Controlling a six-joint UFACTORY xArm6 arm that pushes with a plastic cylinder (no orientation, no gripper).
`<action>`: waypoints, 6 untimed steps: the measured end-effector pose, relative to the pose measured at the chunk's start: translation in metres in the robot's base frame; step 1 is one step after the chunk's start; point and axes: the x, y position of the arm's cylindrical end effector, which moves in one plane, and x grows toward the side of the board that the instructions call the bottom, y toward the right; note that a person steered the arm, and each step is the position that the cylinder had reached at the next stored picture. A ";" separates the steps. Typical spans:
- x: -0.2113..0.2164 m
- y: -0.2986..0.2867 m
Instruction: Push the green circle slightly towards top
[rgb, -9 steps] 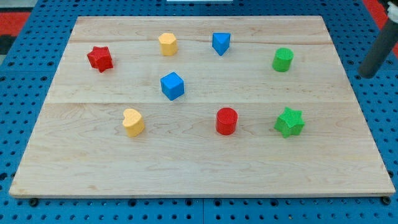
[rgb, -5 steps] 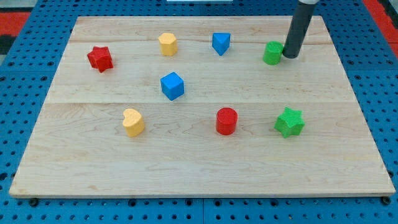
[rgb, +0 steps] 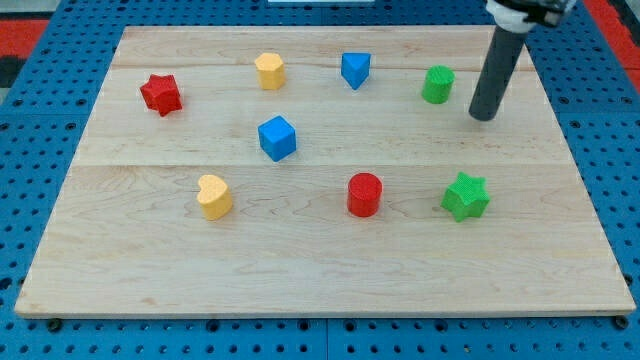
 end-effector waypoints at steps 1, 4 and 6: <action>-0.023 -0.022; -0.033 -0.066; -0.069 -0.048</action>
